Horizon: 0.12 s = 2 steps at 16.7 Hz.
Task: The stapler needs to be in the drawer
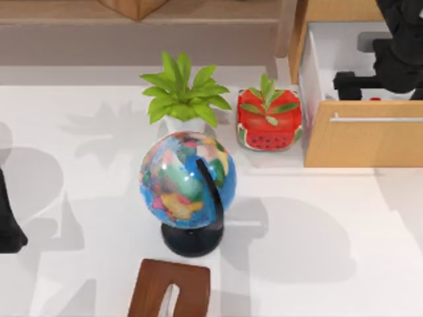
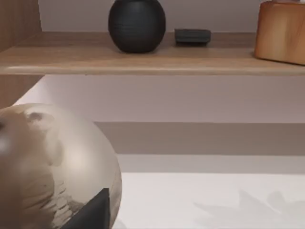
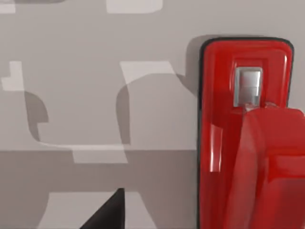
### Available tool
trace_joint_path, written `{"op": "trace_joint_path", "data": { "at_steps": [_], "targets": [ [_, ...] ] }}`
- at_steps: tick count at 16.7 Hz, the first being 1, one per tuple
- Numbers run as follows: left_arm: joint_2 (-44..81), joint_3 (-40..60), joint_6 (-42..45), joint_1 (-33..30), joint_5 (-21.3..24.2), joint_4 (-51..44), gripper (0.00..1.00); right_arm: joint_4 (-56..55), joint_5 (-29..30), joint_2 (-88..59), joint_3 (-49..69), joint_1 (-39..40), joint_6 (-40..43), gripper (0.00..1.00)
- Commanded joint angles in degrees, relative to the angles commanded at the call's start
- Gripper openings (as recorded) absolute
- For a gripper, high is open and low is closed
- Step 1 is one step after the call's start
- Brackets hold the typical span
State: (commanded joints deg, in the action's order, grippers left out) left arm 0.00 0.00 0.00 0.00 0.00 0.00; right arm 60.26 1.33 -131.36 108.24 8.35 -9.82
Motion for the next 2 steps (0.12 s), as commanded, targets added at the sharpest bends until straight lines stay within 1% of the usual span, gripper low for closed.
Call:
{"op": "trace_joint_path", "data": {
  "at_steps": [2],
  "targets": [
    [0.00,0.00,0.00,0.00,0.00,0.00,1.00,0.00,0.00,0.00,0.00,0.00,0.00,1.00]
  ]
}}
